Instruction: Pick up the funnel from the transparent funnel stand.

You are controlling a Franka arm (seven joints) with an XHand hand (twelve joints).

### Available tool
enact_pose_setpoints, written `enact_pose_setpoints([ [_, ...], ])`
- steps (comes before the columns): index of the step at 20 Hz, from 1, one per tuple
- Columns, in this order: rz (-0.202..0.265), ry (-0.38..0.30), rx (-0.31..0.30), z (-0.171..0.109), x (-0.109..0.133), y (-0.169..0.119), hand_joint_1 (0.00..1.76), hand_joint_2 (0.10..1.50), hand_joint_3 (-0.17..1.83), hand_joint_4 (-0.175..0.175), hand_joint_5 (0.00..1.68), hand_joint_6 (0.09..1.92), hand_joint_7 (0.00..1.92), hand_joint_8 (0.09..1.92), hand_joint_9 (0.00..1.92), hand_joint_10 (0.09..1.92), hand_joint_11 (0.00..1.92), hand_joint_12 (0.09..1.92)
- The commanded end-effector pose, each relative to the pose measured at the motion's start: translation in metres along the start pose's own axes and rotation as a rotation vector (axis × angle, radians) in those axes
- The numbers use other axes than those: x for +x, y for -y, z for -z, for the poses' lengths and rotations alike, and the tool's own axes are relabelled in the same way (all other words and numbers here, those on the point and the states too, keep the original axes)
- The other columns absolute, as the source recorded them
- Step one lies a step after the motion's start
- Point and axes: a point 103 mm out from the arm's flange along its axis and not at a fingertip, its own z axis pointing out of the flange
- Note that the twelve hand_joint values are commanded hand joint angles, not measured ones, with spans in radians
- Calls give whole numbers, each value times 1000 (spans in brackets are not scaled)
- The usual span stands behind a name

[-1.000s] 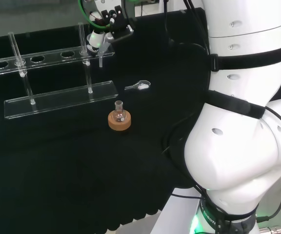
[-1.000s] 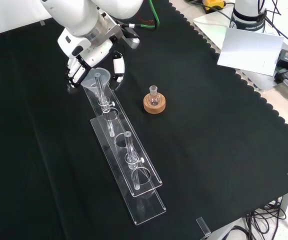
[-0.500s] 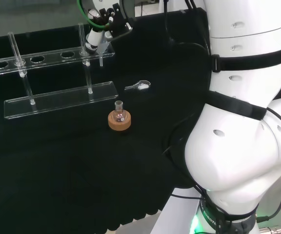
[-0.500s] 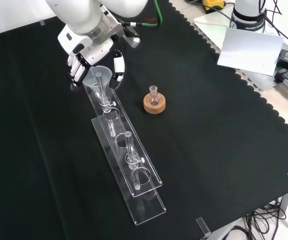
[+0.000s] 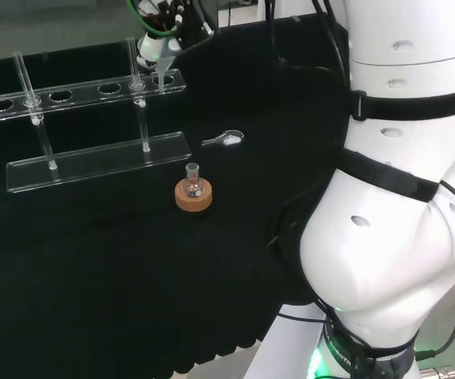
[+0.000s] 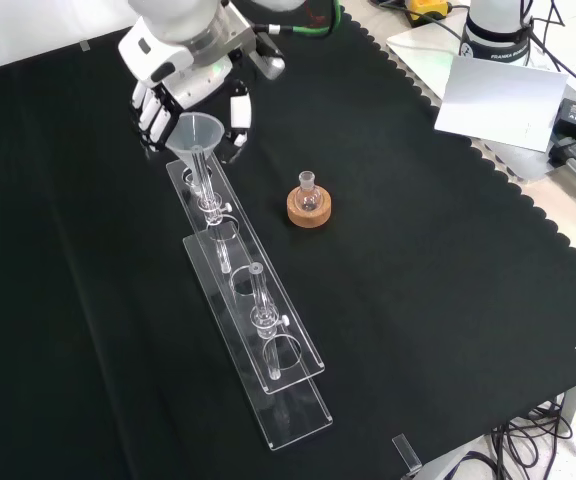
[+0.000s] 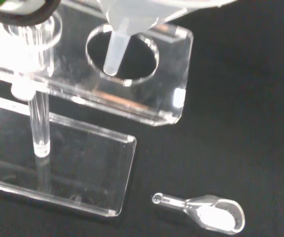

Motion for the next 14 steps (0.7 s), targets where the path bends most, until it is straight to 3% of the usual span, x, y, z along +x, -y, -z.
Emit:
enact_pose_setpoints([
  [1,-22,32,-44,32,-3,30,877,716,603,-37,654,486,693,663,954,407,720,1183],
  [8,-68,47,-60,54,-9,75,884,716,609,-41,630,563,703,670,964,397,740,1165],
  [14,-113,67,-29,53,-11,100,885,716,615,-41,624,591,707,675,977,391,748,1156],
])
